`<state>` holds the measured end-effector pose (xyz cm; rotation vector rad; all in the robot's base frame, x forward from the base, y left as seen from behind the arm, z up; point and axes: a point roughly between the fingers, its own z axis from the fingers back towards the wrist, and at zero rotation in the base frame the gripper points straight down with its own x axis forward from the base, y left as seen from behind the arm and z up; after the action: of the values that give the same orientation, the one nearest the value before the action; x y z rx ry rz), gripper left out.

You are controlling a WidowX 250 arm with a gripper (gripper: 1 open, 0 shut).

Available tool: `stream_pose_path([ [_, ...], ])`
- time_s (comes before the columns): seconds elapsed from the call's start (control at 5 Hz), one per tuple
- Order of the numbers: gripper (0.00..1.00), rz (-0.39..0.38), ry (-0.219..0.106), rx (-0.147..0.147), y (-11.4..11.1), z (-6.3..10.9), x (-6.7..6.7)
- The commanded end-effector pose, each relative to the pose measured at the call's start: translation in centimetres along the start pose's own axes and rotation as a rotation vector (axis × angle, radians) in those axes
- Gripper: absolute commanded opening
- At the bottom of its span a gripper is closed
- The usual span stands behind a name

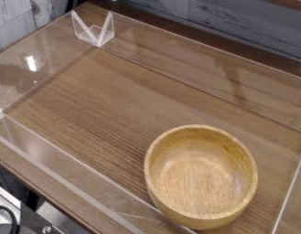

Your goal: Remove the green block from inside the brown bowl and put it on the table

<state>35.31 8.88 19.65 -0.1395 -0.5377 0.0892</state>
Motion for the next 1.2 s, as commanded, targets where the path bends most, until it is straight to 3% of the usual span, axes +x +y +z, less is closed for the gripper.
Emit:
stream_pose_path([
  [0.0,0.00,-0.014,-0.076,0.008,0.4,0.9,1.4],
  [0.6,0.00,-0.036,-0.081,-0.028,6.0,-4.7,-0.5],
  [1.0,0.00,-0.078,-0.098,-0.053,11.4,-5.7,-3.1],
])
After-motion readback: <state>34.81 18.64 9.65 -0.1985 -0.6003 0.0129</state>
